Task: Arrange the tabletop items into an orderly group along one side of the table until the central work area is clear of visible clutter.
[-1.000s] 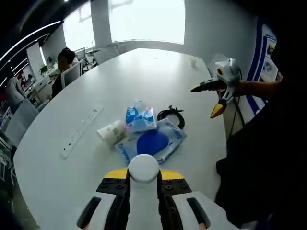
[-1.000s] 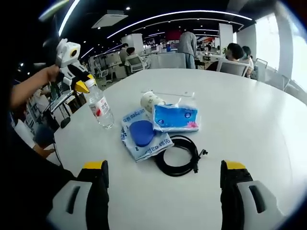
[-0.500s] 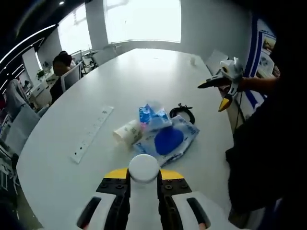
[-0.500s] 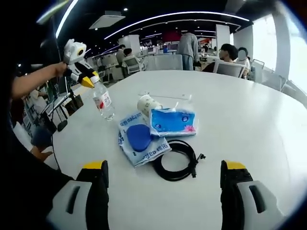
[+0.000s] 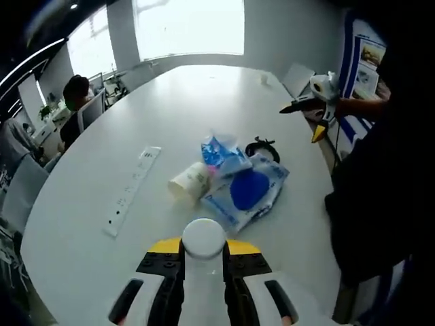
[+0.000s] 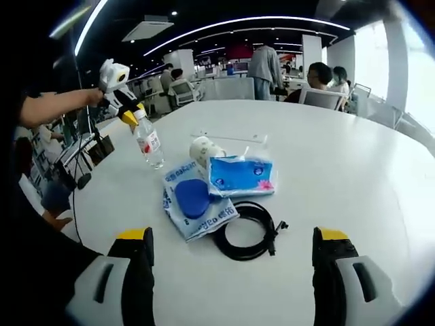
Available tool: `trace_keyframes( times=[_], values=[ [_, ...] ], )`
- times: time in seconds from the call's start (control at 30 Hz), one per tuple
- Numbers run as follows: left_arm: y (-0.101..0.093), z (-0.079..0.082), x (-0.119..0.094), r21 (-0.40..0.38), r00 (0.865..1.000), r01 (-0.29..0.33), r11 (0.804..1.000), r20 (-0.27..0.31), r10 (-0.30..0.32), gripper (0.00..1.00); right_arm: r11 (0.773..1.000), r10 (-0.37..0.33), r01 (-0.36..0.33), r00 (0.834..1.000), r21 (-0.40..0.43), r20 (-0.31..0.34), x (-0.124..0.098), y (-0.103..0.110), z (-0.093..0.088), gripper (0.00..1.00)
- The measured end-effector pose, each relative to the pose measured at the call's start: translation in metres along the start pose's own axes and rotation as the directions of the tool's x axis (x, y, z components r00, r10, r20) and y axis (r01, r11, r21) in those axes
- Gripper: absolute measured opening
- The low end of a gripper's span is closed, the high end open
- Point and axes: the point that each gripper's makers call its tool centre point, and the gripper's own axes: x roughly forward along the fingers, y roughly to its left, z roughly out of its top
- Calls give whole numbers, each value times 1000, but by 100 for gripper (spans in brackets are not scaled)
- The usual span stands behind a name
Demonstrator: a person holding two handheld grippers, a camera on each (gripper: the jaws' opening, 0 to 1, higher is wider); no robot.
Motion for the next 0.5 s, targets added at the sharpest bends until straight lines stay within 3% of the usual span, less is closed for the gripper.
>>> trace_keyframes(
  times=[0.5],
  values=[
    [22, -5, 3, 42, 997, 81, 996, -16, -80, 18, 1000, -11, 11, 1000, 6, -23, 5, 0, -2, 93]
  ],
)
